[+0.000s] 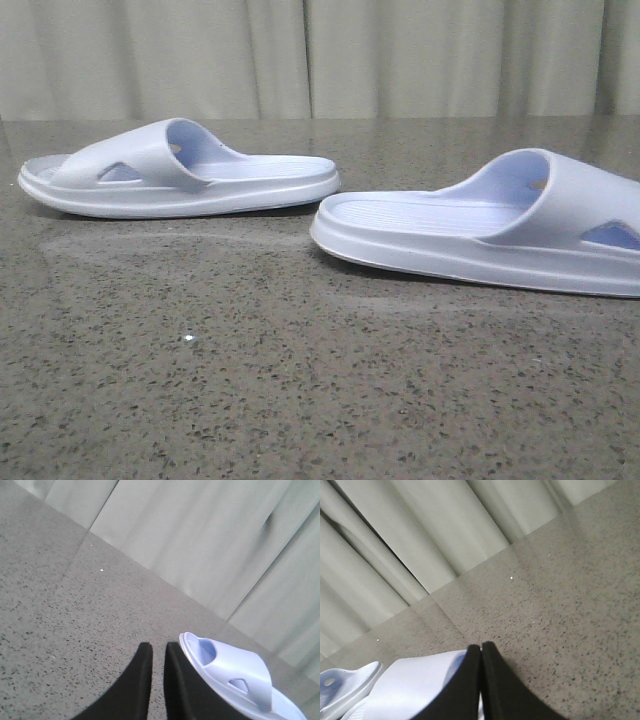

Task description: Insert blue slippers together front up

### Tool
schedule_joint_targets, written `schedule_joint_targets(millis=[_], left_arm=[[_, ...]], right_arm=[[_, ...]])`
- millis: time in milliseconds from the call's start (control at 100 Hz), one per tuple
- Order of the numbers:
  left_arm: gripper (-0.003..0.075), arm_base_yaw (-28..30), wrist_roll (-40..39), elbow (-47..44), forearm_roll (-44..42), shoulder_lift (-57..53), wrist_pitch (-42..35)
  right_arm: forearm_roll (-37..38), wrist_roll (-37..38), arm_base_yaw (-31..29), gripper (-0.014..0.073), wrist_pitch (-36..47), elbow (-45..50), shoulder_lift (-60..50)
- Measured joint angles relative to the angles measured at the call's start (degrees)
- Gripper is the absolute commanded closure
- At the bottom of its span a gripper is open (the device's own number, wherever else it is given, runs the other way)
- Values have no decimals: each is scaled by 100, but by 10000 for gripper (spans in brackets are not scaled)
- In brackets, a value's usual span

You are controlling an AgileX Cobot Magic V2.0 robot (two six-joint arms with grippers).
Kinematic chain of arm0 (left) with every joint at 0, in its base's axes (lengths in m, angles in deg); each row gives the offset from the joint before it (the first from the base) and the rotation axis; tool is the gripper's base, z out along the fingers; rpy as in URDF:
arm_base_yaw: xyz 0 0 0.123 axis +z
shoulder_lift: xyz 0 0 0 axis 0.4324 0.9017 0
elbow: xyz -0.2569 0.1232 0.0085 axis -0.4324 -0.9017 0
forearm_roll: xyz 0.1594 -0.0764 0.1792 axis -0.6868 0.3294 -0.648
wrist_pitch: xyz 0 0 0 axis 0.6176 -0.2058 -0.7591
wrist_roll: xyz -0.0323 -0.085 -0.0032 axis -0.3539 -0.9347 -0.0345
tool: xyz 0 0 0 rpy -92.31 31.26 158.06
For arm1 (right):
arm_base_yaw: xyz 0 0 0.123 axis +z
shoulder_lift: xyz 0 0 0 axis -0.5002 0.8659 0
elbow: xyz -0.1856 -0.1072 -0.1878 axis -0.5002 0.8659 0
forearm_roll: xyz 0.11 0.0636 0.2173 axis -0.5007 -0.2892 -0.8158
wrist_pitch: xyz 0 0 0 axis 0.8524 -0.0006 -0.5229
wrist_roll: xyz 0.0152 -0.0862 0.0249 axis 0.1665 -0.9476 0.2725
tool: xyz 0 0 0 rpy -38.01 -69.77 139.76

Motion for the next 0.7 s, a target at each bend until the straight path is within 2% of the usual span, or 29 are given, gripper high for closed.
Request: schedule_joint_targets(millis=[120,270,440,630,700], left_arm=[[705,0,-10,197,-30,0,112],[705,0,-12,1050,-914,605,568],[705,0,-12,2126,-1743,1989,1435],[702,0,-12,2862,-1866,3270,2055],[676,-34,118,2999,-1835,3586,2217]], right_arm=[[-51,-32,0,671,-278,-178,55],[496,-93,0,671,-772,-895,737],[977,-106,0,671,-1408,-1782,2397],[1078,-118,0,671,-2317,-2725,4206],[1089,-118,0,650,-2609,-3018,4665]])
